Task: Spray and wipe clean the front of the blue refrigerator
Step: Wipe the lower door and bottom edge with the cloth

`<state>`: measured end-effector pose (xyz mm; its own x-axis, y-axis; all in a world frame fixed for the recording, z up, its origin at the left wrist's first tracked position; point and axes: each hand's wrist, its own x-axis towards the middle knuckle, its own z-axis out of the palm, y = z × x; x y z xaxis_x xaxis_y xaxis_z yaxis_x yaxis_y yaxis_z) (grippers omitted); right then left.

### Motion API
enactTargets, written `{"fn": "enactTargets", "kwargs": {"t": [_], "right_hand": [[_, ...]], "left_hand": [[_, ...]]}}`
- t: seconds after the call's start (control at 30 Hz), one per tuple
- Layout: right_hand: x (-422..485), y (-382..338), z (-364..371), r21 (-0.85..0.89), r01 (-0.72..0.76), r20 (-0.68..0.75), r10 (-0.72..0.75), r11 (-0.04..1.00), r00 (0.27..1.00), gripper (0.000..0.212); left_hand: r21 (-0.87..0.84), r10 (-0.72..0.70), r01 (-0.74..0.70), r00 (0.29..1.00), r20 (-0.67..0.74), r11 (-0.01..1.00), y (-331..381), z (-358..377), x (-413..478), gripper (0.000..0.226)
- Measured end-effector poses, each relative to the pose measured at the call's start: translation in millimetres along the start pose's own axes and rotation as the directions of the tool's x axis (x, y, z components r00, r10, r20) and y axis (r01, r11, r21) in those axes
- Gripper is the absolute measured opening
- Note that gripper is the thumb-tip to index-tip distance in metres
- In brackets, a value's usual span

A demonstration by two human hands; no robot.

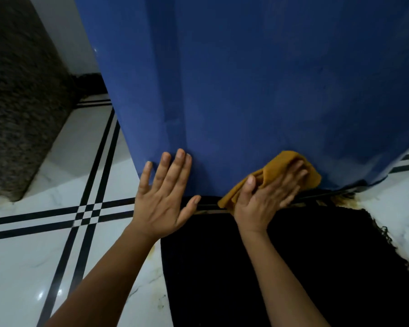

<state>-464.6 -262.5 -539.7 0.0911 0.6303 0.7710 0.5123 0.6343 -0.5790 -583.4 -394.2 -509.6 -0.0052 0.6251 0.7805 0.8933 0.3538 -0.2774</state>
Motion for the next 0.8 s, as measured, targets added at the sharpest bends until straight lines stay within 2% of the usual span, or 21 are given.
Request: {"fn": "enactTargets", "kwargs": {"t": [0.03, 0.07, 0.1, 0.17, 0.2, 0.23, 0.27, 0.33, 0.4, 0.43, 0.47, 0.5, 0.53, 0.57, 0.6, 0.63, 0.67, 0.7, 0.73, 0.77, 0.8], "right_hand": [[-1, -14, 3, 0.034, -0.084, -0.018, 0.085, 0.996, 0.996, 0.06], [-5, -27, 5, 0.034, -0.064, -0.002, 0.064, 0.997, 0.998, 0.059], [-8, -34, 6, -0.003, 0.058, 0.046, -0.058, 0.998, 0.997, 0.061], [-13, -22, 6, -0.086, 0.422, 0.166, -0.404, 0.903, 0.899, 0.062], [-7, -6, 1, -0.099, 0.522, 0.195, -0.498, 0.847, 0.845, 0.062], [0, 11, -4, -0.121, 0.531, 0.195, -0.504, 0.839, 0.841, 0.063], [10, 25, -10, -0.141, 0.451, 0.172, -0.427, 0.881, 0.888, 0.066], [34, 36, -16, -0.065, 0.04, 0.078, -0.035, 0.997, 0.996, 0.075], [50, 25, -12, 0.055, -0.314, -0.003, 0.314, 0.948, 0.949, 0.079], [53, 13, -10, 0.073, -0.364, -0.029, 0.367, 0.929, 0.93, 0.077], [52, 2, -9, 0.067, -0.305, -0.036, 0.307, 0.95, 0.951, 0.073], [46, -4, -8, 0.031, -0.15, -0.005, 0.151, 0.988, 0.989, 0.068], [39, 0, -11, -0.017, 0.069, 0.057, -0.068, 0.997, 0.996, 0.065], [31, 9, -13, -0.052, 0.293, 0.133, -0.284, 0.955, 0.95, 0.064], [32, 27, -17, -0.078, 0.449, 0.179, -0.431, 0.89, 0.885, 0.064], [35, 47, -20, -0.098, 0.513, 0.196, -0.489, 0.853, 0.85, 0.064], [39, 63, -24, -0.111, 0.48, 0.189, -0.456, 0.87, 0.87, 0.065], [47, 77, -29, -0.125, 0.376, 0.162, -0.355, 0.918, 0.921, 0.067], [55, 85, -31, -0.105, 0.197, 0.118, -0.185, 0.975, 0.976, 0.071], [68, 89, -33, -0.038, -0.032, 0.062, 0.034, 0.999, 0.997, 0.076], [84, 87, -32, 0.066, -0.269, 0.028, 0.267, 0.961, 0.963, 0.08]], "left_hand": [[0.011, -0.002, 0.002, 1.0, -0.006, 1.0, 1, 1, 0, 0.067], [0.02, 0.001, -0.001, 1.0, -0.012, 1.0, 1, 1, 0, 0.067], [0.026, 0.003, -0.002, 1.0, -0.018, 1.0, 3, 2, 1, 0.066], [0.037, -0.023, 0.024, 0.999, -0.023, 0.999, 5, 3, 0, 0.067], [0.032, -0.038, 0.038, 0.999, -0.022, 0.999, 7, 3, 1, 0.067], [0.026, -0.041, 0.042, 0.999, -0.022, 0.999, 11, 2, 1, 0.067], [0.023, -0.036, 0.036, 0.999, -0.027, 0.999, 15, 1, 4, 0.066], [0.028, -0.03, 0.03, 0.999, -0.02, 0.999, 19, 0, 13, 0.066], [0.051, -0.056, 0.058, 0.998, -0.034, 0.997, 22, 0, 22, 0.066], [0.061, -0.061, 0.064, 0.997, -0.051, 0.996, 25, 0, 28, 0.066], [0.064, -0.056, 0.06, 0.997, -0.061, 0.996, 28, 0, 34, 0.067], [0.06, -0.048, 0.053, 0.996, -0.071, 0.997, 31, -1, 39, 0.066], [0.052, -0.038, 0.043, 0.996, -0.081, 0.998, 35, -1, 47, 0.066], [0.043, -0.039, 0.043, 0.995, -0.089, 0.998, 37, -2, 52, 0.066], [0.033, -0.047, 0.051, 0.994, -0.1, 0.998, 42, -3, 60, 0.066], [0.033, -0.056, 0.06, 0.993, -0.104, 0.998, 46, -4, 66, 0.065], [0.035, -0.061, 0.065, 0.992, -0.107, 0.997, 49, -6, 70, 0.065], [0.037, -0.058, 0.062, 0.992, -0.113, 0.997, 53, -9, 77, 0.064], [0.04, -0.052, 0.057, 0.992, -0.114, 0.998, 55, -12, 81, 0.064], [0.046, -0.047, 0.053, 0.992, -0.115, 0.998, 57, -14, 88, 0.064], [0.052, -0.043, 0.049, 0.992, -0.116, 0.997, 58, -16, 94, 0.064]]}}
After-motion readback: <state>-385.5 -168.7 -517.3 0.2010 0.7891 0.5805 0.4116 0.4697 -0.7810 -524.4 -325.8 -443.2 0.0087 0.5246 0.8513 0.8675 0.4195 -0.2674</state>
